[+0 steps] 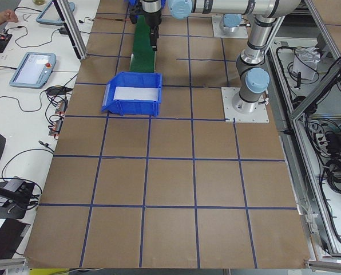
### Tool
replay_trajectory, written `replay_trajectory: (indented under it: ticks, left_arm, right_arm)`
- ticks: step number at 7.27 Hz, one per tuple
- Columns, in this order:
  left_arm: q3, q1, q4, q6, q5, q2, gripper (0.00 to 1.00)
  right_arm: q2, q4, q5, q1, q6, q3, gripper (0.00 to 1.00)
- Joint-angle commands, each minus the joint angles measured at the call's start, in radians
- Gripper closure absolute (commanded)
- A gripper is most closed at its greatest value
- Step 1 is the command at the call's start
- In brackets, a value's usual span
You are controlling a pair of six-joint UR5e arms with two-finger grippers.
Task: Transport two buttons from left to right
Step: 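Carry the red button into the blue bin beside the yellow button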
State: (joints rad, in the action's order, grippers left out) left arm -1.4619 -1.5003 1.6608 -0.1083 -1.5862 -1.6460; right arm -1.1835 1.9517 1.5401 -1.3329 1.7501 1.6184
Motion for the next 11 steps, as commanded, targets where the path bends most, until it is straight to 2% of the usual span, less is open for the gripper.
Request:
replay_trajectory:
  ticks: [1, 3, 4, 5, 6, 8, 10, 11]
  left_arm:
    - [0.000, 0.000, -0.001, -0.001, 0.000, 0.000, 0.00]
    - [0.000, 0.002, -0.001, -0.001, 0.000, 0.000, 0.00]
    - [0.000, 0.002, -0.001, -0.002, 0.000, 0.000, 0.00]
    - [0.000, 0.003, -0.001, -0.002, 0.000, 0.000, 0.00]
    - [0.000, 0.003, 0.000, -0.001, 0.000, 0.000, 0.00]
    - [0.000, 0.002, -0.001, -0.001, 0.000, 0.000, 0.00]
    - [0.000, 0.005, 0.001, -0.002, 0.000, 0.000, 0.00]
    - [0.000, 0.005, 0.001, -0.002, 0.000, 0.000, 0.00]
  right_arm:
    - [-0.034, -0.049, 0.003, 0.064, 0.000, -0.081, 0.92]
    - [-0.038, -0.096, -0.005, 0.254, 0.002, -0.152, 0.91]
    - [-0.031, -0.076, 0.001, 0.329, 0.006, -0.172, 0.91]
    - [-0.013, -0.006, 0.000, 0.393, 0.053, -0.161, 0.91]
    - [0.013, 0.040, 0.002, 0.402, 0.064, -0.152, 0.91]
    - [0.060, 0.056, -0.011, 0.399, 0.055, -0.129, 0.91]
    - [0.087, 0.169, -0.012, 0.399, 0.058, -0.054, 0.90]
    - [0.097, 0.180, -0.012, 0.399, 0.057, -0.049, 0.86]
